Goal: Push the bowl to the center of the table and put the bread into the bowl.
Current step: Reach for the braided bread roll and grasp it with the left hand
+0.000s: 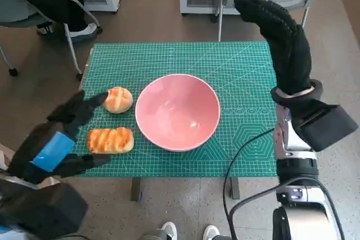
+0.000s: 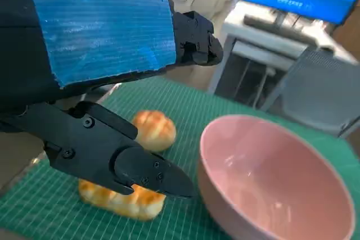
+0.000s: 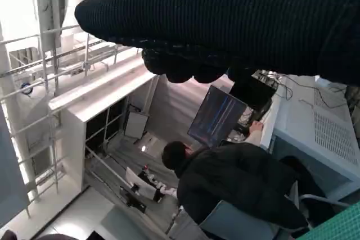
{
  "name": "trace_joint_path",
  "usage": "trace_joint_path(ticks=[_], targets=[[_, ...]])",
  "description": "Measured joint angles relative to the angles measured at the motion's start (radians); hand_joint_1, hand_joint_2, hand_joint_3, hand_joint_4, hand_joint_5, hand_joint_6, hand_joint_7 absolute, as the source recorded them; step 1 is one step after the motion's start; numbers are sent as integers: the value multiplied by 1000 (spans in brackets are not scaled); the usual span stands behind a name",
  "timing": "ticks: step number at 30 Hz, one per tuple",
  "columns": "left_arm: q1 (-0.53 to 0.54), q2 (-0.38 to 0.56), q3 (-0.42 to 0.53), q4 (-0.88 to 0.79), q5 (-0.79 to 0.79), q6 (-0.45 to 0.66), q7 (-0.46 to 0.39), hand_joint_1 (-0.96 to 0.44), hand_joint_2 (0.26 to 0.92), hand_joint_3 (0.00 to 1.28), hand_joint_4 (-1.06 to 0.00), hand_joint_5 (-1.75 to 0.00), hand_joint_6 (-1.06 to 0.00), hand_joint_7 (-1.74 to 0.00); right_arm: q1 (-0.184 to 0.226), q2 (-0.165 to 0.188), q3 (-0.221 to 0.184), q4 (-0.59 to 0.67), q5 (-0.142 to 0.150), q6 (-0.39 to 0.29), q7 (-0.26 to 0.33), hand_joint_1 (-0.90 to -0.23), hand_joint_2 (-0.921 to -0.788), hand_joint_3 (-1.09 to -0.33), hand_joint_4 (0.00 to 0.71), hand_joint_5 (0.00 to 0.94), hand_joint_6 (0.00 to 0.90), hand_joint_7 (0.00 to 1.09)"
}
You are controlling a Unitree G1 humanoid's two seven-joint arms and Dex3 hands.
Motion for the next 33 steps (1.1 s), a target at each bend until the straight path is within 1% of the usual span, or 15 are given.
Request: trace_joint_path(ticks=[5,17,27,33], targets=[[2,0,-32,5,18,16,-2,-383,814,0,-116,0,-244,-101,0,0,-2,0,10,5,8,-686,-921,-759,182,0,150,156],[-11,0,-111,94,79,27,-5,-381,804,0,-115,0,-263,-63,0,0,-6,9,29,6,19,-686,-921,-759,183,1,146,167],[-66,0,-178,171,119,51,-12,-373,800,0,-112,0,-269,-43,-1,0,-7,11,30,6,26,-679,-921,-759,185,1,142,176],[-146,-8,-255,292,163,63,-10,-379,800,0,-110,0,-287,-40,-1,0,-8,16,31,5,34,-673,-921,-762,186,2,138,183]])
